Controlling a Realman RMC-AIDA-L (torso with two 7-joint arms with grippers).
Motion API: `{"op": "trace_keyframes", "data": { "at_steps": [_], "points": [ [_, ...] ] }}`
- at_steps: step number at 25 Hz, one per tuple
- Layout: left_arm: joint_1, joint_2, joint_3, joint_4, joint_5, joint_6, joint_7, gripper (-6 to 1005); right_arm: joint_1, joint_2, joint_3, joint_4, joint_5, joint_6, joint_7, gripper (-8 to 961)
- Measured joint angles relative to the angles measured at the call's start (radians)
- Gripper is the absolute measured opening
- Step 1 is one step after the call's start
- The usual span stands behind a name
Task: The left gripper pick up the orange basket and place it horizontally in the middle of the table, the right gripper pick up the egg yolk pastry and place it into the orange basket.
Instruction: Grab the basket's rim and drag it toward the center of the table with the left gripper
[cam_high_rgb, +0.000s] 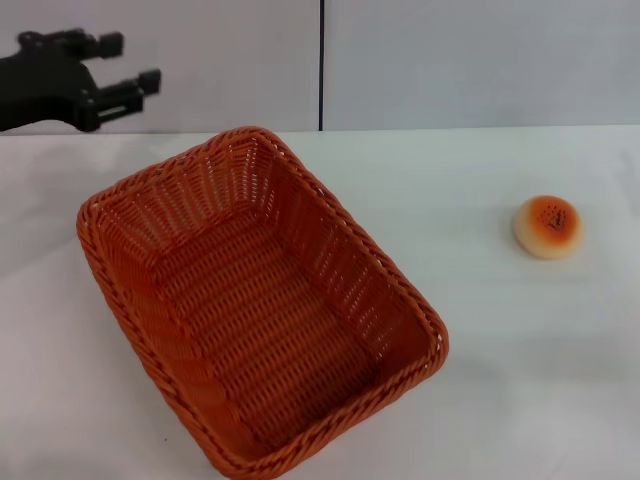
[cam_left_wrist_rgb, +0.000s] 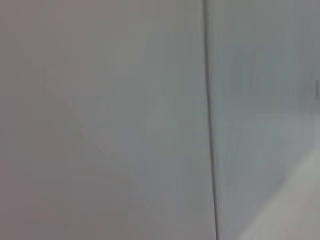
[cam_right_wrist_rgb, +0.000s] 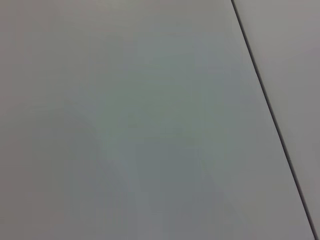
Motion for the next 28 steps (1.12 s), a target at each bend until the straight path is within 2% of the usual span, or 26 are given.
{"op": "trace_keyframes", "data": {
  "at_steps": [4, 5, 9, 15, 19, 28],
  "points": [
    [-0.079, -0.015, 0.002, 0.110, 0.270, 0.058, -0.166, 596, 0.004, -0.001, 0.001, 0.000, 0.000, 0.005, 0.000, 687],
    [-0.079, -0.015, 0.002, 0.110, 0.270, 0.058, -0.166, 597, 0.004, -0.001, 0.001, 0.000, 0.000, 0.005, 0.000, 687],
    [-0.155, -0.027, 0.011, 0.123, 0.453, 0.090, -0.255, 611, 0.009, -0.001, 0.002, -0.002, 0.000, 0.013, 0.000, 687],
    [-0.165, -0.024, 0.030, 0.148, 0.482, 0.093, -0.299, 703, 0.010, -0.002, 0.008, -0.005, 0.000, 0.019, 0.000, 687],
    [-0.166, -0.022, 0.073, 0.181, 0.564, 0.104, -0.353, 788, 0.012, -0.003, 0.014, -0.008, 0.000, 0.021, 0.000, 687],
    [-0.175, -0.024, 0.112, 0.185, 0.607, 0.152, -0.374, 803, 0.029, -0.005, 0.013, -0.017, 0.000, 0.042, 0.000, 686]
  ]
}}
